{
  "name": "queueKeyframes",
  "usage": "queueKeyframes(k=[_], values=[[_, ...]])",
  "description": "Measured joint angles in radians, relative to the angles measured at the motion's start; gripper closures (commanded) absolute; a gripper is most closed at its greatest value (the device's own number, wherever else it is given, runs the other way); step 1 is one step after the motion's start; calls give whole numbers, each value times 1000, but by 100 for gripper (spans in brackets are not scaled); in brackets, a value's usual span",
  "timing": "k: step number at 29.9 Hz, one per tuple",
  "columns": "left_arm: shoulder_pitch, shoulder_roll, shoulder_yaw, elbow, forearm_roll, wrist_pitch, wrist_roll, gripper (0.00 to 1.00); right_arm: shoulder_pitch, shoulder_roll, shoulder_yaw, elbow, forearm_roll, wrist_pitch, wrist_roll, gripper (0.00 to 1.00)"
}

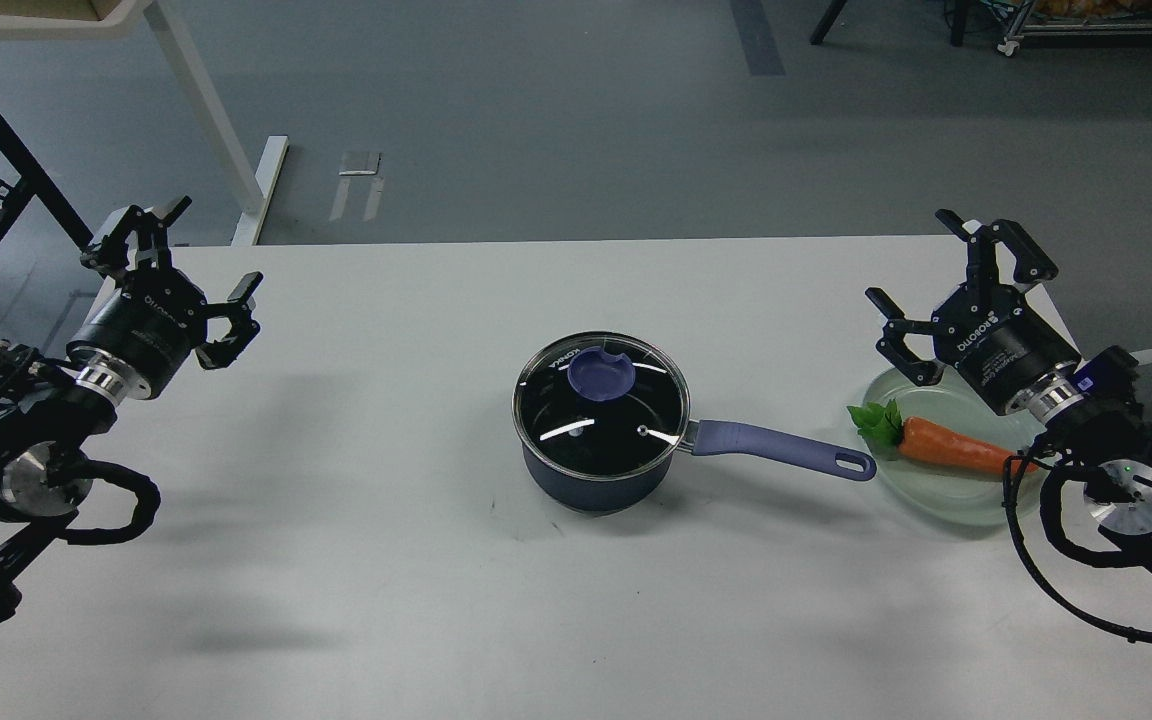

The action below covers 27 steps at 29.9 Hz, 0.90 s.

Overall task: Open pot lid
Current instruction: 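Move the right gripper toward the purple saucepan handle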

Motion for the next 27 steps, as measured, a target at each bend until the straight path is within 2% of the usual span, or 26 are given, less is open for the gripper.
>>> queueKeyframes(k=[9, 16, 19, 23, 27], values=[[-3, 20, 12, -1, -1, 2, 4, 1, -10, -25, 18, 28, 0, 0, 0, 0], [-9, 60, 12, 1, 0, -15, -4, 1, 5, -115, 32, 152, -38, -5, 0, 0], [-14, 73, 5, 0, 0, -16, -24, 1, 36, -168, 33, 215, -131, -34, 0, 0], [-20, 88, 0, -11, 0, -16, -71, 1, 106, -245, 38, 307, -324, -121, 0, 0], [-22, 95, 2, -31, 1, -16, -84, 1, 207, -321, 33, 392, -583, -186, 0, 0]])
